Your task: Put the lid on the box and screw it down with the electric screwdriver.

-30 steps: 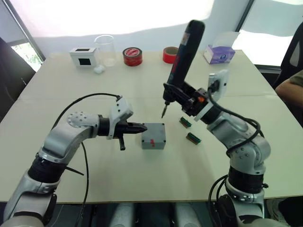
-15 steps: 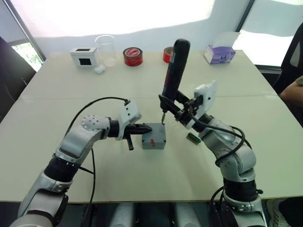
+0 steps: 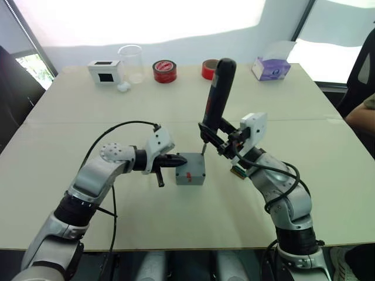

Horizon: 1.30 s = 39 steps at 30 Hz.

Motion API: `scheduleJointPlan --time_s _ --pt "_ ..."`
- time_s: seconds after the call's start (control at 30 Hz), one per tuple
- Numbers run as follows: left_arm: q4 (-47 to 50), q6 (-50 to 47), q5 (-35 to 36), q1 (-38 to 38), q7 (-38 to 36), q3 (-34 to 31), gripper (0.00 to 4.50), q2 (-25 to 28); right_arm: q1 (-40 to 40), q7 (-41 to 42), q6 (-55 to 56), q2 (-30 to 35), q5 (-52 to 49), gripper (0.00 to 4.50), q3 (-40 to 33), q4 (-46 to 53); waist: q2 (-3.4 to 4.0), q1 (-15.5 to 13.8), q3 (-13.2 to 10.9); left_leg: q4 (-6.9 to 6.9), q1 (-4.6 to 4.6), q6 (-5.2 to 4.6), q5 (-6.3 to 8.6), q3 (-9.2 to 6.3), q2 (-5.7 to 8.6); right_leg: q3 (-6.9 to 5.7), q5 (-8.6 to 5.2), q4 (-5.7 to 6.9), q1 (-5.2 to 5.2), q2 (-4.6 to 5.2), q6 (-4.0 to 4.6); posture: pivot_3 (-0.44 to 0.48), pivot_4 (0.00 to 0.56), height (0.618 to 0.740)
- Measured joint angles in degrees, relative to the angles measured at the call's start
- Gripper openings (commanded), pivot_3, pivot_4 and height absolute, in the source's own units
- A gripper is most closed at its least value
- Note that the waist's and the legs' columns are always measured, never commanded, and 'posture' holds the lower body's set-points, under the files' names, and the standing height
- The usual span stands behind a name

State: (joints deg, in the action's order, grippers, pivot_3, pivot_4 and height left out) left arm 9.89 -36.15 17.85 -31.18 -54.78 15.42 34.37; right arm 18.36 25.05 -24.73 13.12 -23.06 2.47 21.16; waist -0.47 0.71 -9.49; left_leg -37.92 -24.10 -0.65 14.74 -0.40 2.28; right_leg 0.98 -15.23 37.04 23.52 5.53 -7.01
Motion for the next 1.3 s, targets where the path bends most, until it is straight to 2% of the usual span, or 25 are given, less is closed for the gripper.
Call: scheduleJointPlan --time_s 0.17,0.47,0.87,1.03,1.3 --pt "0.1 1.5 -1.5 0.5 -0.1 1.0 0.00 0.4 0.1 -1.3 -0.3 -0.4 1.0 1.75 0.8 -0.5 -0.03 0.0 0.0 0.11 0.75 -0.09 0.08 -0.01 0.00 0.00 -0.11 -0.11 -0.75 0.02 0.02 0.000 0.150 0.740" --pt "0.1 1.6 -2.4 0.7 0.0 1.2 0.00 -0.2 0.2 -4.2 1.7 -2.5 3.5 1.75 2.3 -2.8 -0.11 -0.1 0.4 0.14 0.79 -0.08 0.08 -0.05 0.00 -0.01 -0.12 -0.10 -0.79 0.03 0.03 0.000 0.150 0.740" --pt "0.1 1.4 -2.4 1.2 0.0 1.2 0.00 -0.3 -2.7 -2.8 6.4 -1.5 6.0 1.75 4.2 -2.7 -0.21 -0.1 0.8 0.23 0.89 -0.08 0.08 -0.09 0.00 -0.04 -0.13 -0.22 -0.92 0.04 0.05 0.000 0.150 0.740" --pt "0.0 1.2 -2.5 1.4 -0.1 1.5 0.00 -0.3 -4.1 -1.2 9.4 0.7 9.2 1.75 7.0 -1.9 -0.28 0.0 0.9 0.89 1.72 -0.08 0.09 -0.10 -0.02 -0.09 -0.14 -0.87 -1.51 0.06 0.06 0.000 0.150 0.740" --pt "0.0 1.3 -2.7 1.4 -0.2 1.7 0.00 -0.3 -4.5 -1.1 9.5 0.6 9.7 1.75 7.0 -1.7 -0.35 -0.1 1.2 0.94 1.73 -0.06 0.10 -0.14 -0.06 -0.05 -0.22 -0.93 -1.52 0.18 0.20 0.000 0.150 0.740"
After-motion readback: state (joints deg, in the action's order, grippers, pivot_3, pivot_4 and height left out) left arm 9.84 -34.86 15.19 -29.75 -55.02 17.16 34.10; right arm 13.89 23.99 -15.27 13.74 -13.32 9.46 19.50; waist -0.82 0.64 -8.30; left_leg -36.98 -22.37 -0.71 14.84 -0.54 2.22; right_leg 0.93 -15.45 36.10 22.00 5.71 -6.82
